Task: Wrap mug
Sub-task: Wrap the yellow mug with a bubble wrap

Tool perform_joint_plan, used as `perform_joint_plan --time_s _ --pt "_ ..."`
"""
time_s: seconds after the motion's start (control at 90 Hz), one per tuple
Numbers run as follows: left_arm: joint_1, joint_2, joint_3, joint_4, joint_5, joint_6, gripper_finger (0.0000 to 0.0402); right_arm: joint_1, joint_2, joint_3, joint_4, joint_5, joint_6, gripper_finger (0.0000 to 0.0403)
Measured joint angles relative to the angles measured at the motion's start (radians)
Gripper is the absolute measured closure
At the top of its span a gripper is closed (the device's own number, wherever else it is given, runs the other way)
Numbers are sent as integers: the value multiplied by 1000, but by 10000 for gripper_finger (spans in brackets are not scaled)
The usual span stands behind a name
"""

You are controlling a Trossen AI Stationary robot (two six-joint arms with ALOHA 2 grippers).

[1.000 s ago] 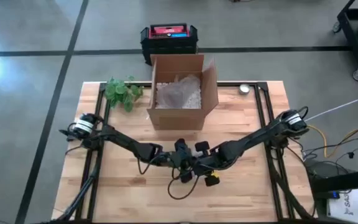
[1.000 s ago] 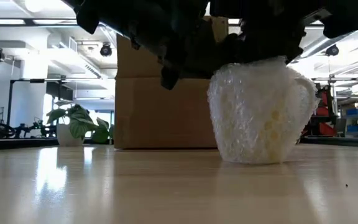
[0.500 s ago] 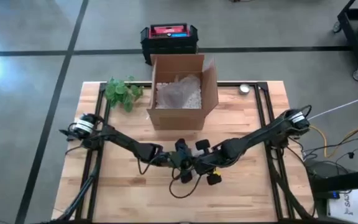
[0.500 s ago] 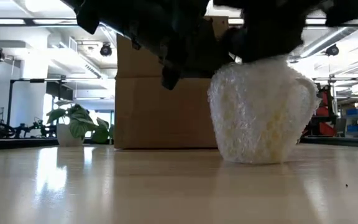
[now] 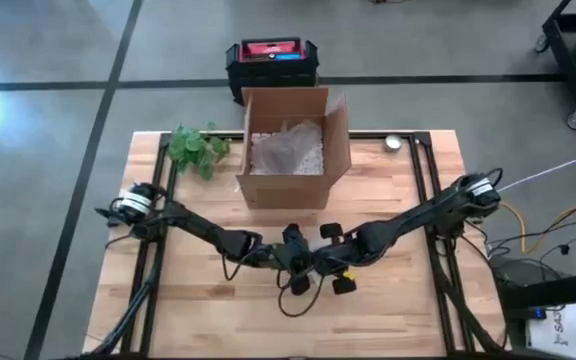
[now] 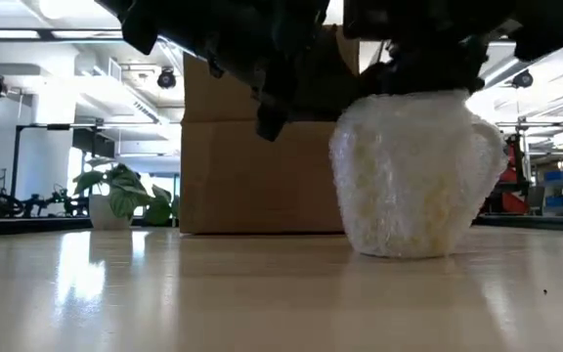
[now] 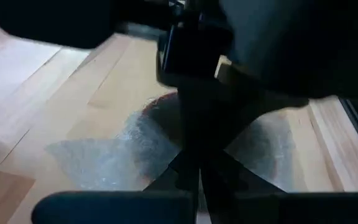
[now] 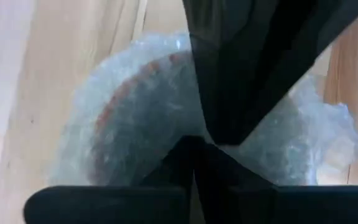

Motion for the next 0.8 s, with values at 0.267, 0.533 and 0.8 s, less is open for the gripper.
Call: perform_joint_plan --time_s 0.267,0.533,0.8 --pt "-1 0 0 -3 -1 1 402 2 -47 69 -83 -16 -43 403" --pt "-1 0 0 -3 -1 3 402 8 -106 96 -17 -106 -45 403" --pt "-1 0 -1 -3 -1 3 402 7 -4 101 49 -12 -54 403"
